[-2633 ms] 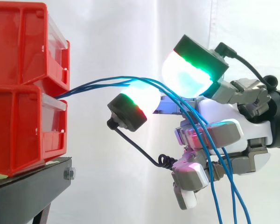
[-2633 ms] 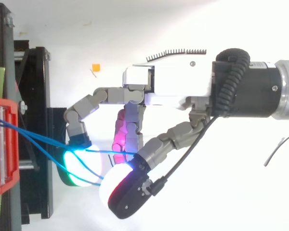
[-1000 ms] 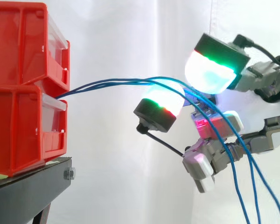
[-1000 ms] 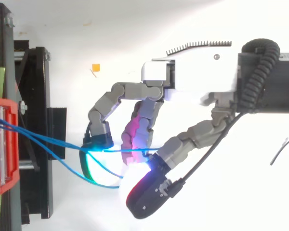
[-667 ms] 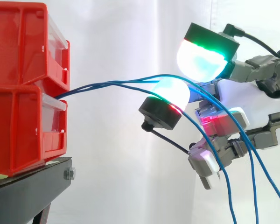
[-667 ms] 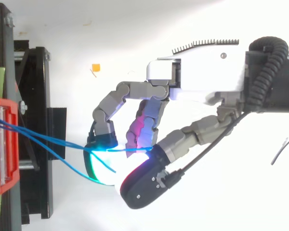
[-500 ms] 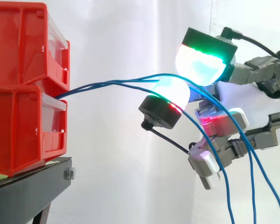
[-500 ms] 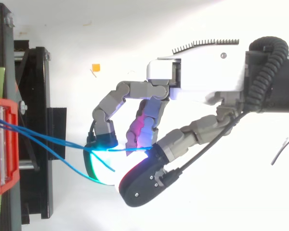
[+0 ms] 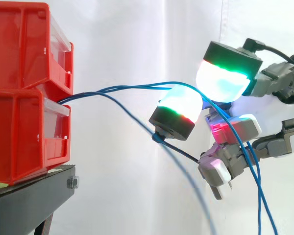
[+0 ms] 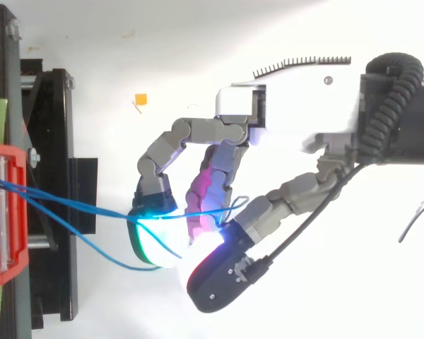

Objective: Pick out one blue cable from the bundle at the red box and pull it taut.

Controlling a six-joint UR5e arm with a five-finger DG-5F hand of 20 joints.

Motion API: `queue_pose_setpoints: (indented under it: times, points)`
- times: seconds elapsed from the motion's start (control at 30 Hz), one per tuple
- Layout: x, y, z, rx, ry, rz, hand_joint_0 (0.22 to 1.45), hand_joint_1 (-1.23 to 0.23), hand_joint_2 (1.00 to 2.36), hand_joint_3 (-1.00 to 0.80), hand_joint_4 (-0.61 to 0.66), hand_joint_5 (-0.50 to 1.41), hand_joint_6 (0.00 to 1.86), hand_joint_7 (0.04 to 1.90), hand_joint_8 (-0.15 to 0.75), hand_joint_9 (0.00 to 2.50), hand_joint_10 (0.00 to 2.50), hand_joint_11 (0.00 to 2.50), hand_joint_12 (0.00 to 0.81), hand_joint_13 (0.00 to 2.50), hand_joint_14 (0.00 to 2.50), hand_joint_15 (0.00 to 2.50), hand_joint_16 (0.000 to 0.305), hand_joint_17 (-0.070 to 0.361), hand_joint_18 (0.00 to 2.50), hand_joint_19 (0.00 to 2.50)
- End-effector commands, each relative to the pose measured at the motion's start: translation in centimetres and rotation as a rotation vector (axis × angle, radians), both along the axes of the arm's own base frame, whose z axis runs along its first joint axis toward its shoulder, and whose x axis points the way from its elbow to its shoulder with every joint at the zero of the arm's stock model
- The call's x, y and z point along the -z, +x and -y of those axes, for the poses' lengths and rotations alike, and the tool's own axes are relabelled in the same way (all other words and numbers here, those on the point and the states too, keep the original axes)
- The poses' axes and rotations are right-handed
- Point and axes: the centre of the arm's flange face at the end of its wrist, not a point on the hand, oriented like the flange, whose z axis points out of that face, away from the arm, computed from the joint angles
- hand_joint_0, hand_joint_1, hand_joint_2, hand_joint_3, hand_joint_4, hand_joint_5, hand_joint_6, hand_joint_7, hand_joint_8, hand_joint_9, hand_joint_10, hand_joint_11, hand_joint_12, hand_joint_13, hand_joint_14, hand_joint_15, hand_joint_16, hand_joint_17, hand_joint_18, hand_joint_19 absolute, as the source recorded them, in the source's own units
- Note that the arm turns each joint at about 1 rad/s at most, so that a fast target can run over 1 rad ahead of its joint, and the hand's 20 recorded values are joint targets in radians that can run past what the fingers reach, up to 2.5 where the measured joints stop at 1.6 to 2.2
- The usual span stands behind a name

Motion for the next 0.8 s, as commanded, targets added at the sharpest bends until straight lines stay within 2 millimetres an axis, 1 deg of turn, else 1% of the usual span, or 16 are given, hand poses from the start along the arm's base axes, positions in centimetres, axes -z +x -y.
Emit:
queue_pose_setpoints:
  times: [0.0, 0.1, 0.2, 0.3, 0.4, 0.47, 0.5, 0.63, 0.67, 0.73, 0.77]
  points:
    - [0.01, -0.01, 0.05, 0.001, 0.000, 0.000, 0.62, -0.90, 1.00, -0.50, -0.19, -0.05, 0.91, 0.95, 0.197, 1.39, 0.03, 0.88, 0.291, 0.97, 0.03, 0.75, 0.041, 0.092, 0.73, 0.78]
    - [0.09, -0.06, 0.06, 0.001, 0.000, -0.003, 0.54, -0.84, 1.00, -0.50, -0.22, -0.03, 0.89, 1.00, 0.192, 1.47, 0.03, 0.86, 0.288, 1.01, 0.03, 0.74, 0.042, 0.095, 0.77, 0.79]
    - [0.04, -0.07, 0.06, 0.001, 0.000, -0.005, 0.50, -0.67, 1.00, -0.50, -0.28, -0.01, 0.87, 1.07, 0.175, 1.53, 0.03, 0.82, 0.291, 1.03, 0.03, 0.72, 0.045, 0.100, 0.80, 0.78]
    - [0.04, -0.07, 0.06, 0.001, 0.000, -0.005, 0.51, -0.53, 1.00, -0.50, -0.31, -0.01, 0.85, 1.05, 0.158, 1.53, 0.03, 0.77, 0.288, 1.02, 0.02, 0.70, 0.045, 0.101, 0.78, 0.78]
    - [0.16, -0.17, 0.04, -0.002, 0.000, -0.013, 0.54, -0.52, 1.00, -0.50, -0.27, -0.02, 0.84, 1.01, 0.159, 1.50, 0.03, 0.78, 0.284, 0.99, 0.03, 0.71, 0.043, 0.098, 0.73, 0.81]
    - [0.09, -0.14, 0.04, -0.002, 0.000, -0.011, 0.56, -0.54, 1.00, -0.50, -0.25, -0.02, 0.83, 1.02, 0.154, 1.48, 0.03, 0.78, 0.284, 0.96, 0.03, 0.71, 0.043, 0.096, 0.70, 0.83]
    - [0.10, -0.17, 0.15, -0.001, 0.000, -0.013, 0.55, -0.56, 1.01, -0.43, -0.23, -0.02, 0.82, 1.04, 0.161, 1.44, 0.03, 0.78, 0.290, 0.93, 0.03, 0.72, 0.043, 0.097, 0.65, 0.84]
    - [0.10, -0.16, 0.07, 0.001, -0.001, -0.013, 0.54, -0.59, 1.01, -0.36, -0.23, -0.04, 0.81, 1.04, 0.170, 1.35, 0.03, 0.75, 0.300, 0.88, 0.03, 0.71, 0.045, 0.101, 0.59, 0.86]
    - [0.10, -0.16, 0.07, 0.001, -0.001, -0.013, 0.54, -0.60, 1.01, -0.37, -0.23, -0.04, 0.81, 1.02, 0.177, 1.34, 0.03, 0.77, 0.299, 0.87, 0.03, 0.71, 0.045, 0.101, 0.59, 0.87]
    - [0.10, -0.16, 0.07, 0.001, -0.001, -0.013, 0.51, -0.65, 1.00, -0.50, -0.20, -0.04, 0.81, 1.01, 0.188, 1.31, 0.03, 0.77, 0.309, 0.86, 0.03, 0.71, 0.047, 0.105, 0.59, 0.85]
    - [0.10, -0.16, 0.07, 0.001, -0.001, -0.013, 0.50, -0.66, 1.00, -0.50, -0.19, -0.04, 0.80, 1.01, 0.196, 1.31, 0.03, 0.77, 0.316, 0.87, 0.03, 0.69, 0.048, 0.107, 0.60, 0.83]
